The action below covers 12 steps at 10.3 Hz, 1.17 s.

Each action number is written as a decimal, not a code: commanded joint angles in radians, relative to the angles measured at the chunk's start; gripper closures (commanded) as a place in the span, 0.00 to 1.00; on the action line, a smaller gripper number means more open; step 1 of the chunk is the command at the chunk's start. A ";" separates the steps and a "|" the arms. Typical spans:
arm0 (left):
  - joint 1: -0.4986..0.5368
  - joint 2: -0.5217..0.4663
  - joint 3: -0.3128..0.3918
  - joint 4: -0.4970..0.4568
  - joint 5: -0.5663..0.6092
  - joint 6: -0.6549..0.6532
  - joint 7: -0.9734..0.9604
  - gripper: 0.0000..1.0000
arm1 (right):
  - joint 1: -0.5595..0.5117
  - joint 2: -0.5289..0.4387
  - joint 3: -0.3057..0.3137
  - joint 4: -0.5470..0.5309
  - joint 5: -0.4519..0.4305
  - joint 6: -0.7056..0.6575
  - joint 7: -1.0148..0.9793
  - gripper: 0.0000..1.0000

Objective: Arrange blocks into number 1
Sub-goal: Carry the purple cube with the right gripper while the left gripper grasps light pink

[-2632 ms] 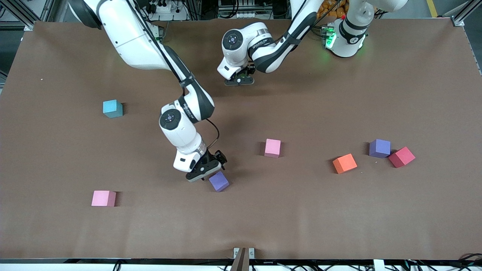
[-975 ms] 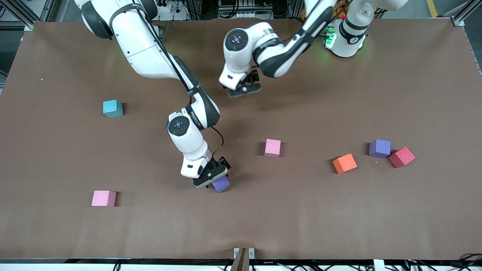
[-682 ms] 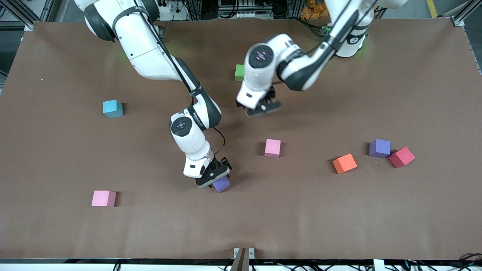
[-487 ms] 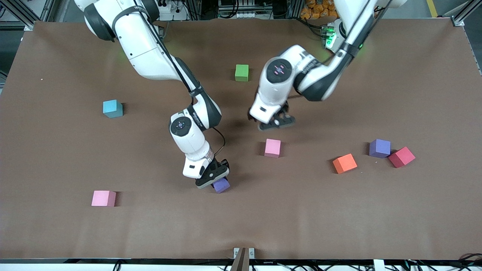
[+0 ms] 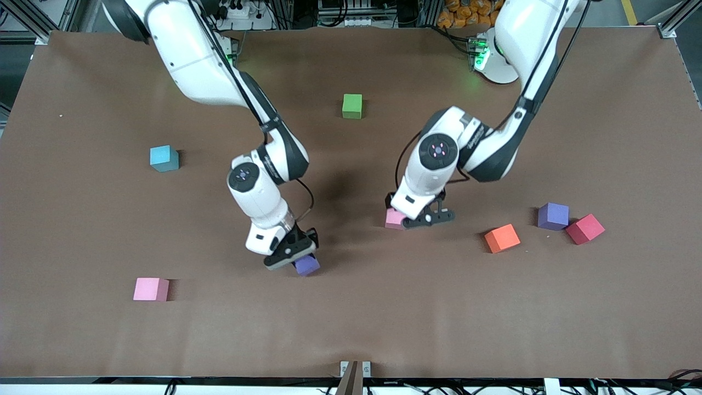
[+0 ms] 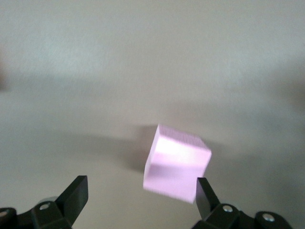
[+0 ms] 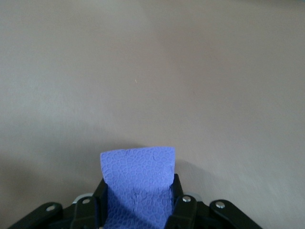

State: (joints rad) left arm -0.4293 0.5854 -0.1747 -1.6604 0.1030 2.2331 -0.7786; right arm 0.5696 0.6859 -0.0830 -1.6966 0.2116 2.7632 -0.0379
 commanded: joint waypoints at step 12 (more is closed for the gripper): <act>-0.102 0.126 0.044 0.117 -0.029 0.005 0.309 0.00 | 0.280 -0.433 0.147 -0.535 0.009 -0.192 0.867 0.55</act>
State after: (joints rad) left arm -0.5249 0.7081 -0.1391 -1.5461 0.0884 2.2468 -0.5085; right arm 0.8231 0.3012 0.0468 -2.1865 0.2125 2.5603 0.7421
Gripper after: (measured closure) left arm 0.000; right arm 0.480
